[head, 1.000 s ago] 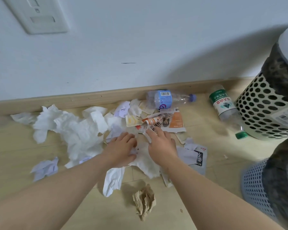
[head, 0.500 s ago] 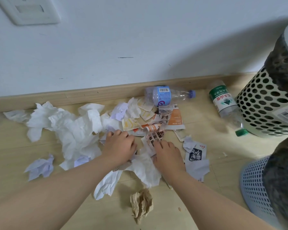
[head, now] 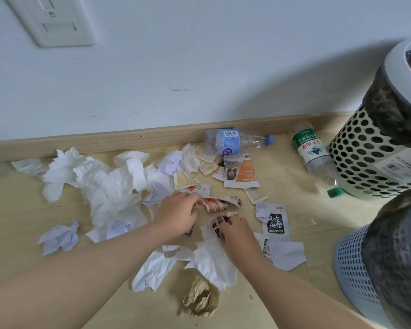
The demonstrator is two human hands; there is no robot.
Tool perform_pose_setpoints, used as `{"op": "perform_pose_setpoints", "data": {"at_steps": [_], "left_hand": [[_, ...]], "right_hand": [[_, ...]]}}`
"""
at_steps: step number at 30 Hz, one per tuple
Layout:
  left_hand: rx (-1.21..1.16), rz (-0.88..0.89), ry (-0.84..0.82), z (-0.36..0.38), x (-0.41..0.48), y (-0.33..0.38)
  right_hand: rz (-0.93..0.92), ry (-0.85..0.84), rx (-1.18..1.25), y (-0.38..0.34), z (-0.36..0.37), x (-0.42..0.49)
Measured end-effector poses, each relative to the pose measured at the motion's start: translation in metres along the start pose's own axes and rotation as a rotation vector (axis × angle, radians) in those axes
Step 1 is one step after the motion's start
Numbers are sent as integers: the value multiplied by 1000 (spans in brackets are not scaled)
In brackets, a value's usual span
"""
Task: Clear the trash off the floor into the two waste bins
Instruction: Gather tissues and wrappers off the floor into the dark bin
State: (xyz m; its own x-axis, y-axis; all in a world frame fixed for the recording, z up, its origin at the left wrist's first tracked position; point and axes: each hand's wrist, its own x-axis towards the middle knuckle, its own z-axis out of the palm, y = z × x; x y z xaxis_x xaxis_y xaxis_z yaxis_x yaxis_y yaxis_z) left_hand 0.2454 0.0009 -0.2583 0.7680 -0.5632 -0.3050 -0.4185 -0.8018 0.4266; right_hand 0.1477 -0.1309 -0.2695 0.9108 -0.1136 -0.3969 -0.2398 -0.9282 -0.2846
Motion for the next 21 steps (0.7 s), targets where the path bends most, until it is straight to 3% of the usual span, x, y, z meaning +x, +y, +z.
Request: {"op": "perform_pose_setpoints", "data": {"at_steps": [4,8,12,21], "left_hand": [[-23,-29,87,4,-3,11],[135,83,100,13,4,18],[252,114,-99,25,12,26],[359,108,38,26,11,20]], "right_hand": [[122,91,246,4,-4,-7],[309,240,421,12,-20,-10],[306,185,511,17,-24,-10],[240,40,508,4,-10,0]]}}
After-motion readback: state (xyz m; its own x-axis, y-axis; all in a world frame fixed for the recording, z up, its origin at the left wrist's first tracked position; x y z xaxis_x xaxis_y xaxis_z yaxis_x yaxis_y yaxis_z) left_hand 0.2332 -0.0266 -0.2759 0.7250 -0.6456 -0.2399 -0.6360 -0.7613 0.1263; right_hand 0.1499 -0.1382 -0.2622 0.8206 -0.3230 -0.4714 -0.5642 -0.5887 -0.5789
